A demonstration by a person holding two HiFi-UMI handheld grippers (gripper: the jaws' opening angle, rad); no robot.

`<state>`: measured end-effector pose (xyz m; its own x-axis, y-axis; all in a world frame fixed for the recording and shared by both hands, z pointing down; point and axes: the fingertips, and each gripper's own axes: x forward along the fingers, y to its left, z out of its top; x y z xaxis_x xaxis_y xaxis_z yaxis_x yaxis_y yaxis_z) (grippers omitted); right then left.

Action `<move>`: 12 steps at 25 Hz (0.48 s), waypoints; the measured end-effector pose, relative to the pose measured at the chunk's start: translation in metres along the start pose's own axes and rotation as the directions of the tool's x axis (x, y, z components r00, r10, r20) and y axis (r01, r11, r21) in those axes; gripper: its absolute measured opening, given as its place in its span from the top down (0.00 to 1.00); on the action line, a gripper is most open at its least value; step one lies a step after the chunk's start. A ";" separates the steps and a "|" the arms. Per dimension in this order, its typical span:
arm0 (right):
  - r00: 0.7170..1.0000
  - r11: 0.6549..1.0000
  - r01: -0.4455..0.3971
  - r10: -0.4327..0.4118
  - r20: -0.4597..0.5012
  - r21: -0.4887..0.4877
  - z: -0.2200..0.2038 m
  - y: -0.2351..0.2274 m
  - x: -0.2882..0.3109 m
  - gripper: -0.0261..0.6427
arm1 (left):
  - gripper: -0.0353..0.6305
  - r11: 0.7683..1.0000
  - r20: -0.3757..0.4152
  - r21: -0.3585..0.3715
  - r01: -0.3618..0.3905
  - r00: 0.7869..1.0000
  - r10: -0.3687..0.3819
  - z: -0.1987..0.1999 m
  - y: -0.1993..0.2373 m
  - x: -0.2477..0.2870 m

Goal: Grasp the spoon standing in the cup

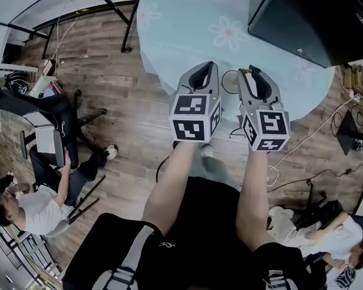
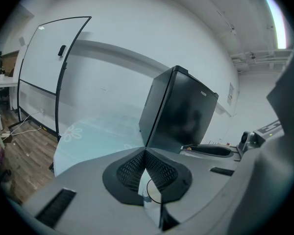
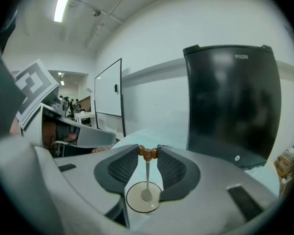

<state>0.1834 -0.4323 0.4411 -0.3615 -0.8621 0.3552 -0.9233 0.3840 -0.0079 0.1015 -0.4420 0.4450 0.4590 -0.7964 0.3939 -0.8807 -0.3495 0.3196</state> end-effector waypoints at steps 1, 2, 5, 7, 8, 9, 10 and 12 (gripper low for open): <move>1.000 1.000 -0.001 0.001 0.011 -0.002 0.004 0.000 -0.003 0.77 | 0.95 1.000 0.008 0.003 0.002 1.000 -0.002 0.003 -0.003 -0.002; 1.000 1.000 -0.002 0.002 0.020 -0.005 0.008 0.000 -0.007 0.77 | 0.95 1.000 0.017 0.007 0.003 1.000 -0.004 0.005 -0.006 -0.005; 0.999 1.000 -0.009 0.009 0.048 -0.015 0.019 0.003 -0.015 0.77 | 0.95 1.000 0.044 0.021 0.005 0.999 -0.006 0.015 -0.012 -0.013; 0.998 1.000 -0.012 0.014 0.065 -0.022 0.026 0.004 -0.020 0.77 | 0.95 1.000 0.061 0.031 0.003 0.998 -0.005 0.022 -0.015 -0.018; 0.997 1.000 -0.014 0.016 0.073 -0.025 0.030 0.005 -0.023 0.77 | 0.95 0.999 0.069 0.035 0.002 0.998 -0.005 0.026 -0.016 -0.021; 0.997 0.999 -0.015 0.018 0.082 -0.028 0.034 0.005 -0.025 0.77 | 0.94 0.999 0.078 0.038 0.001 0.997 -0.004 0.029 -0.017 -0.024; 0.996 0.999 -0.017 0.020 0.091 -0.031 0.038 0.006 -0.027 0.77 | 0.95 0.999 0.087 0.042 0.000 0.996 -0.003 0.033 -0.018 -0.026; 0.993 0.999 -0.021 0.025 0.112 -0.037 0.048 0.007 -0.031 0.77 | 0.95 0.999 0.105 0.052 -0.002 0.994 -0.004 0.042 -0.021 -0.030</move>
<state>0.1823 -0.4188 0.3853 -0.3967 -0.8839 0.2477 -0.9101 0.4139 0.0196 0.1010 -0.4309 0.3905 0.4473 -0.8425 0.3003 -0.8865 -0.3730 0.2739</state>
